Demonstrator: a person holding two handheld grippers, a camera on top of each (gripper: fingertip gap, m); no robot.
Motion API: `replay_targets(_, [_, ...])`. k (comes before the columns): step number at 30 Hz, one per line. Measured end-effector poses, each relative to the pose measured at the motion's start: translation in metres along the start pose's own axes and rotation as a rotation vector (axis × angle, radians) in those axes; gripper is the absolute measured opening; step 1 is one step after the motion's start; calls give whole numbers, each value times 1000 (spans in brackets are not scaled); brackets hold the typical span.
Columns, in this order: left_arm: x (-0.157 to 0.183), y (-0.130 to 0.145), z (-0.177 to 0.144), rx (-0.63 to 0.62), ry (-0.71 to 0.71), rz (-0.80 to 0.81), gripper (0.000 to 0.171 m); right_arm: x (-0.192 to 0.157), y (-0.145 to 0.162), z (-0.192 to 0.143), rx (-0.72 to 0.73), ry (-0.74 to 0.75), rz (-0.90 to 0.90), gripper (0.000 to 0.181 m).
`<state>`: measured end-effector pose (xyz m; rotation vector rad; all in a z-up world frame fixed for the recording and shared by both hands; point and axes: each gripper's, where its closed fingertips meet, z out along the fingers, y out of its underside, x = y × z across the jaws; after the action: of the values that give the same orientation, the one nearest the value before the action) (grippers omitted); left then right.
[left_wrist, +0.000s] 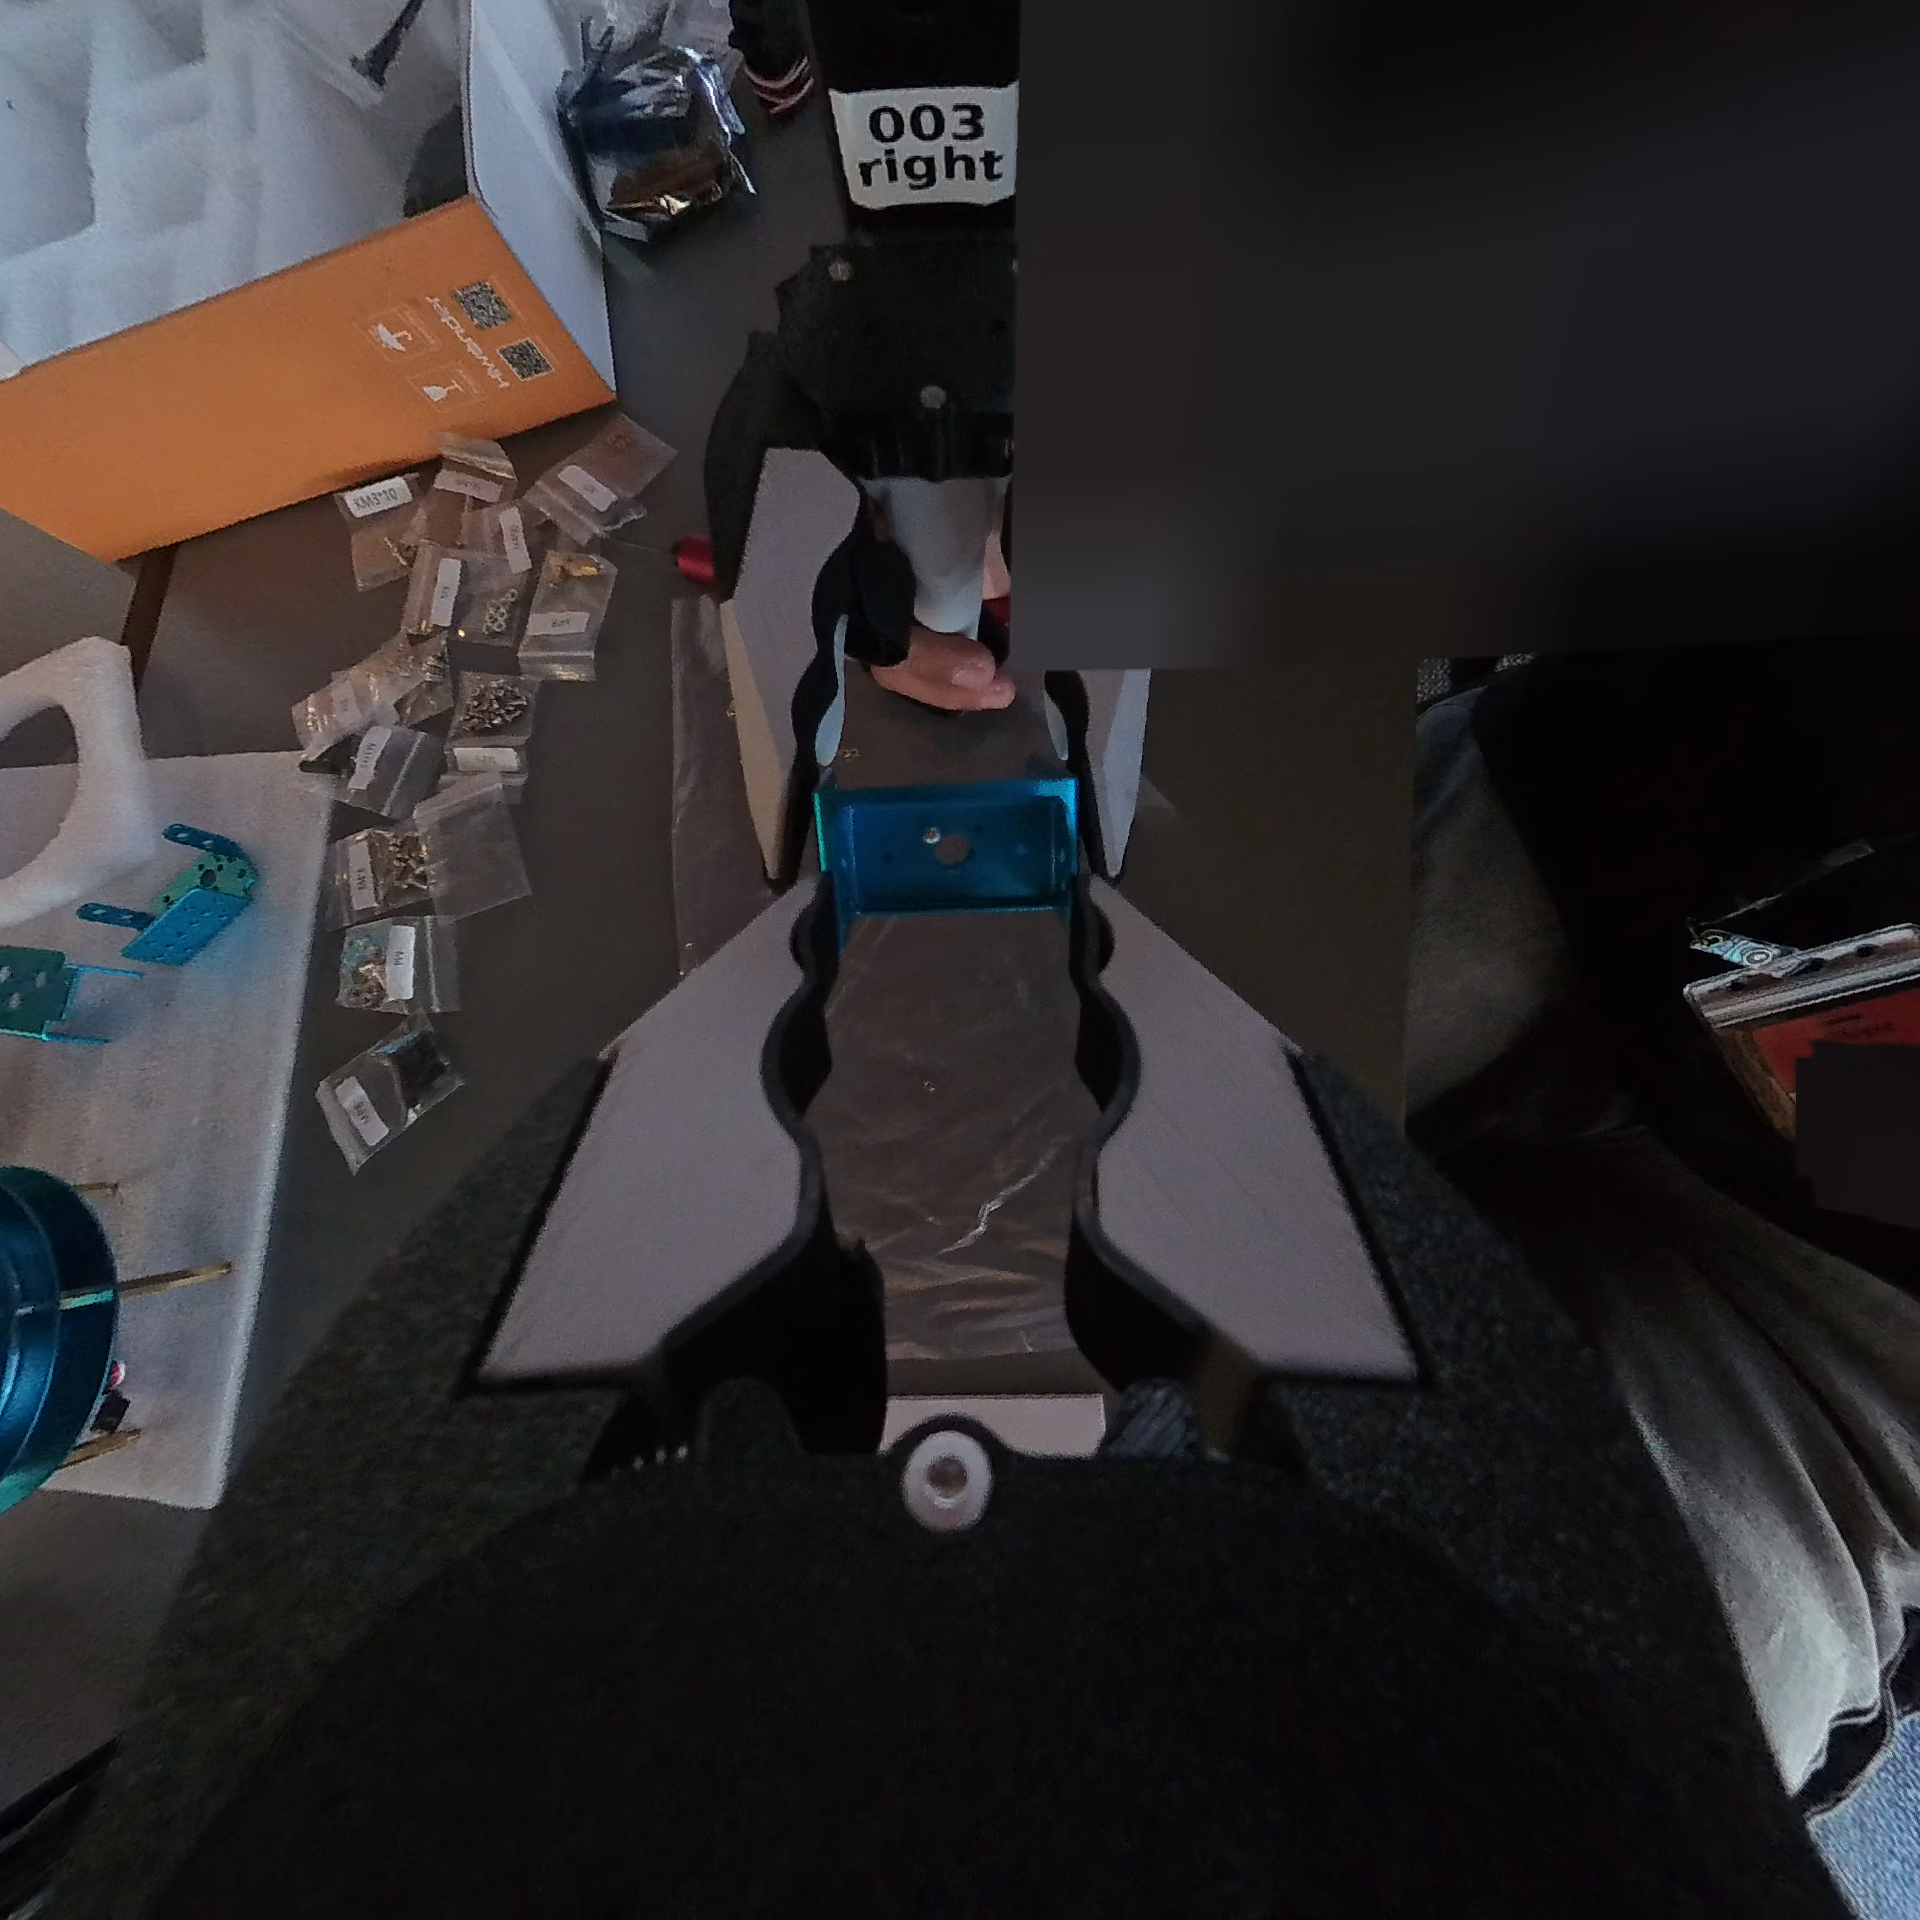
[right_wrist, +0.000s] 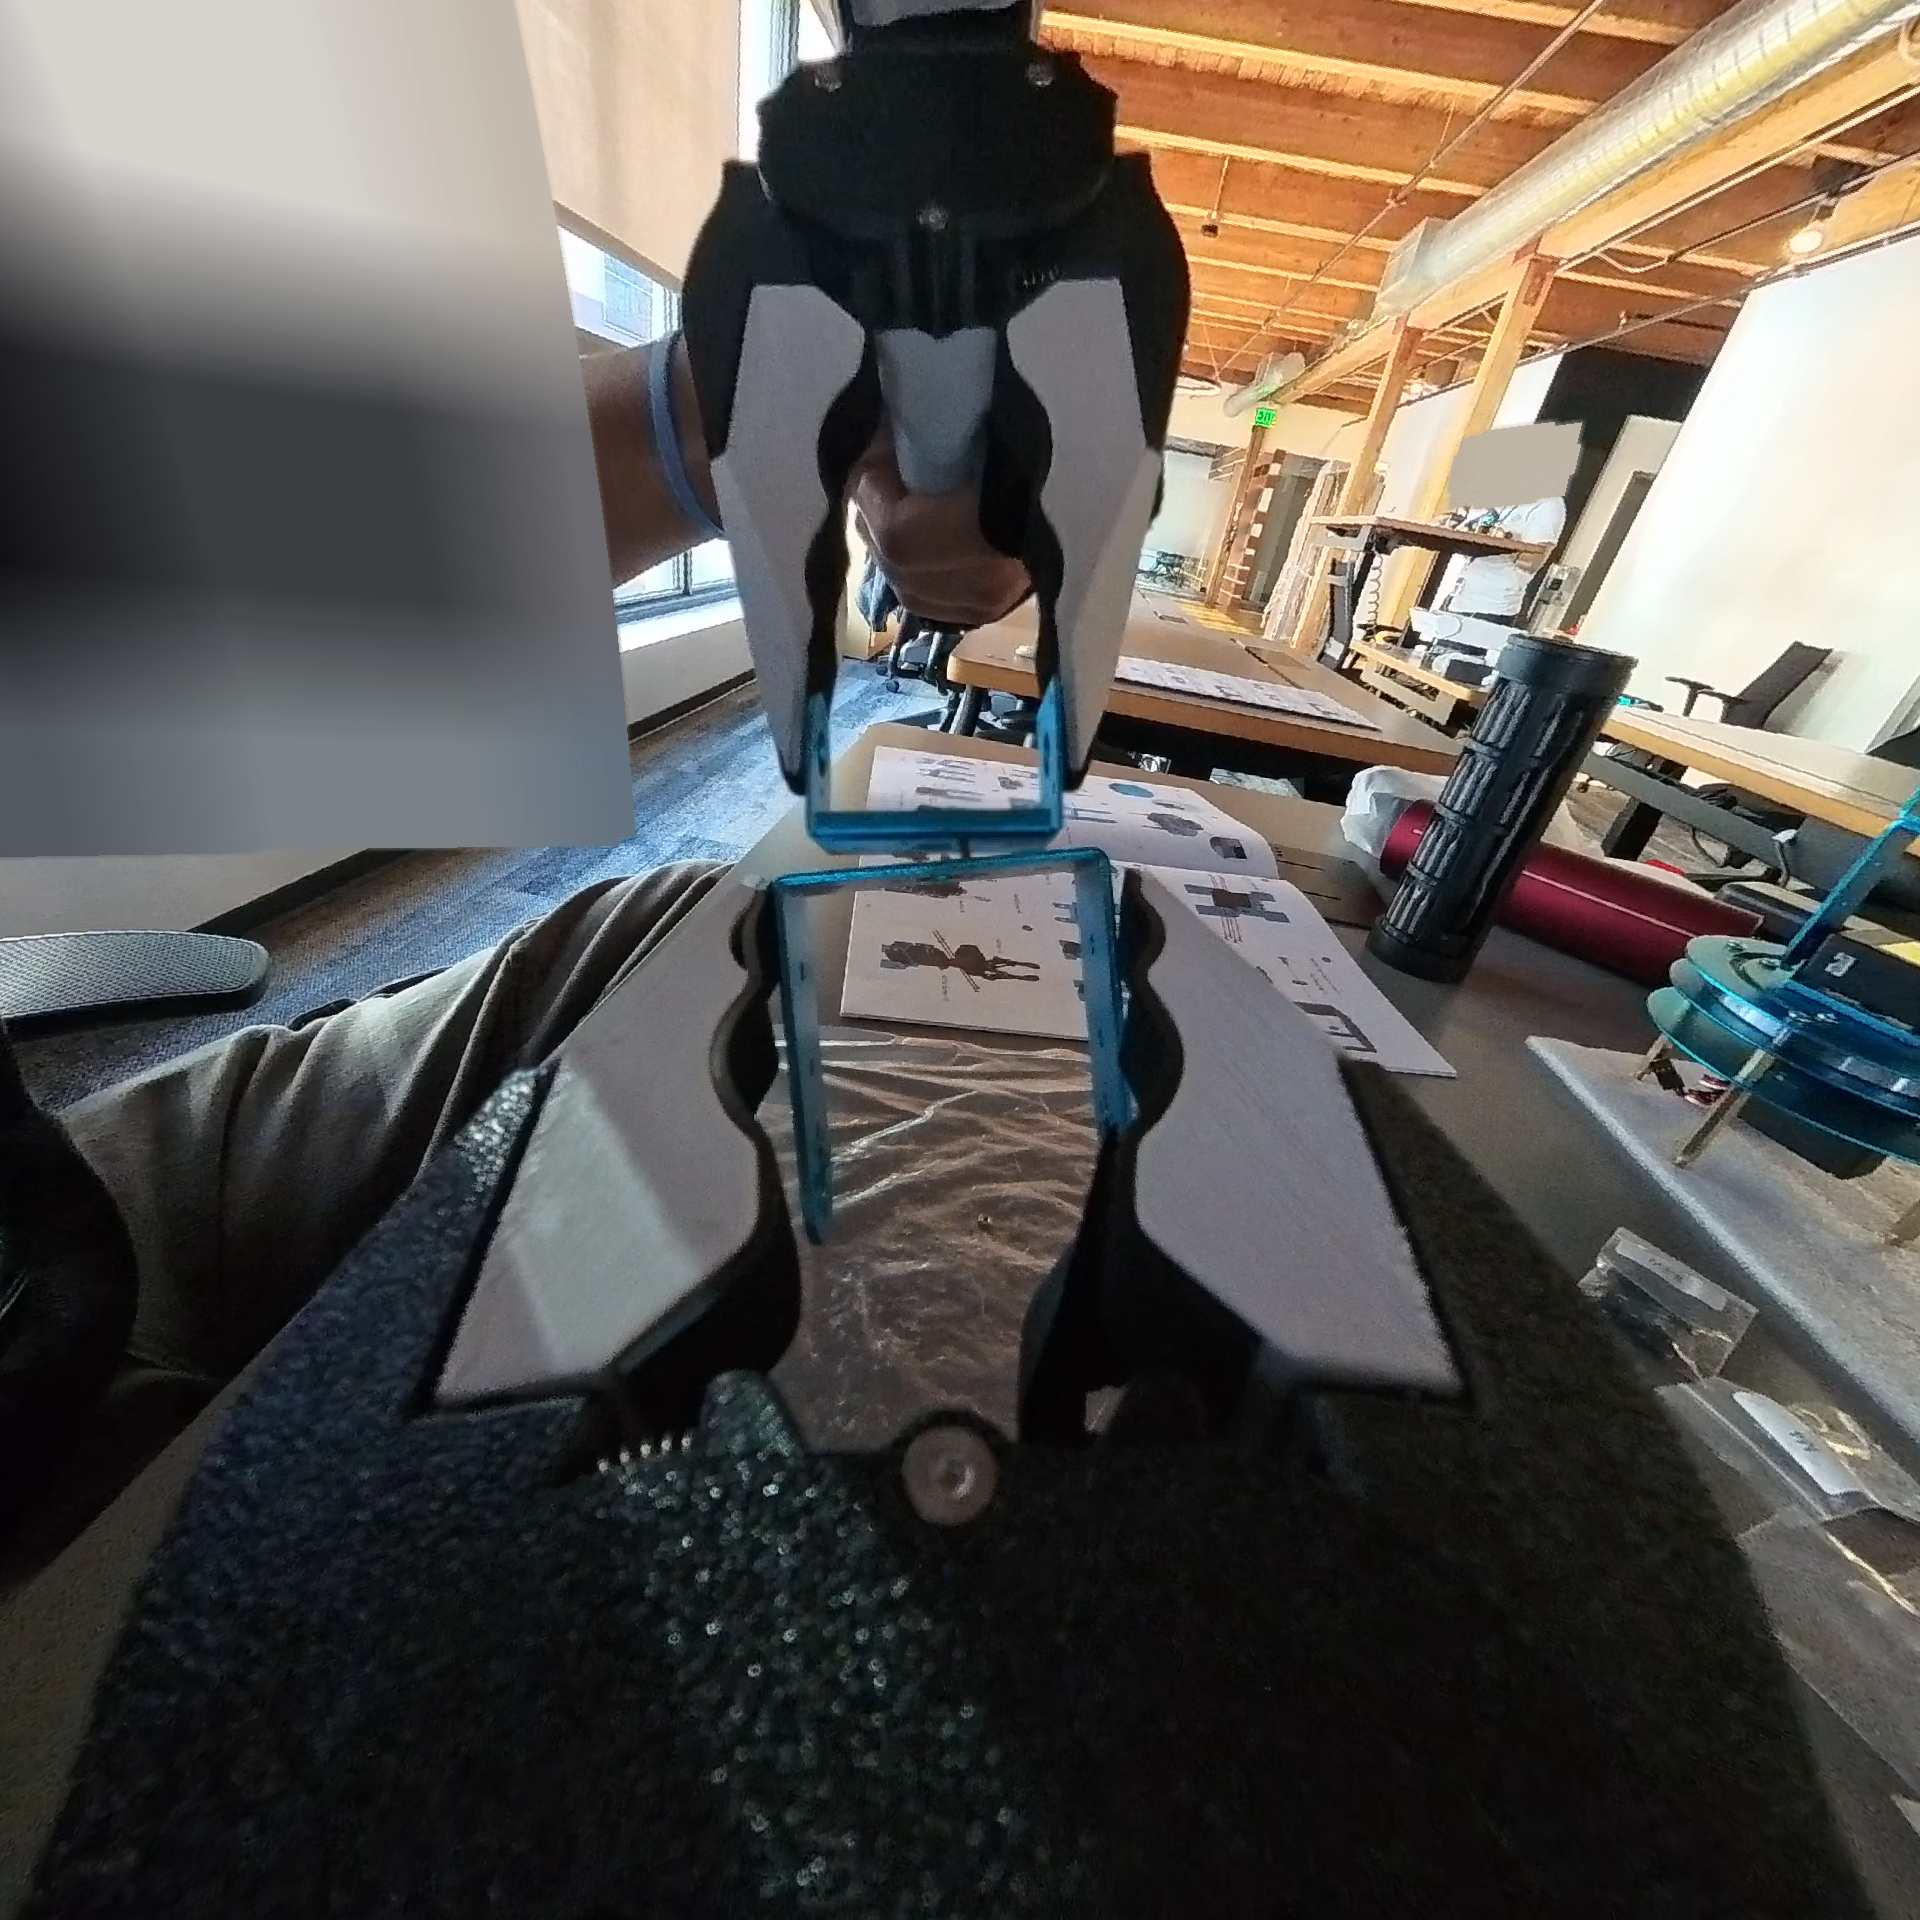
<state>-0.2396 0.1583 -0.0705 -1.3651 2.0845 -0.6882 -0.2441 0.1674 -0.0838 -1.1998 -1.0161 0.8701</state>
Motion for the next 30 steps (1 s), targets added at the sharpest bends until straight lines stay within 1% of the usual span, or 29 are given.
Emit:
replay_targets(11, [1, 4, 4, -45, -6, 18, 44, -1, 1, 0, -6, -4, -7, 65])
replay_targets(23, [-2, 3, 6, -85, -53, 23, 44, 2, -2, -3, 9, -19, 25, 65])
replay_targets(27, [1, 9, 8, -114, -51, 38, 45, -2, 2, -3, -39, -75, 39, 65])
replay_targets(30, [2, 16, 13, -113, -59, 41, 45, -3, 13, -1, -122, -116, -3, 65])
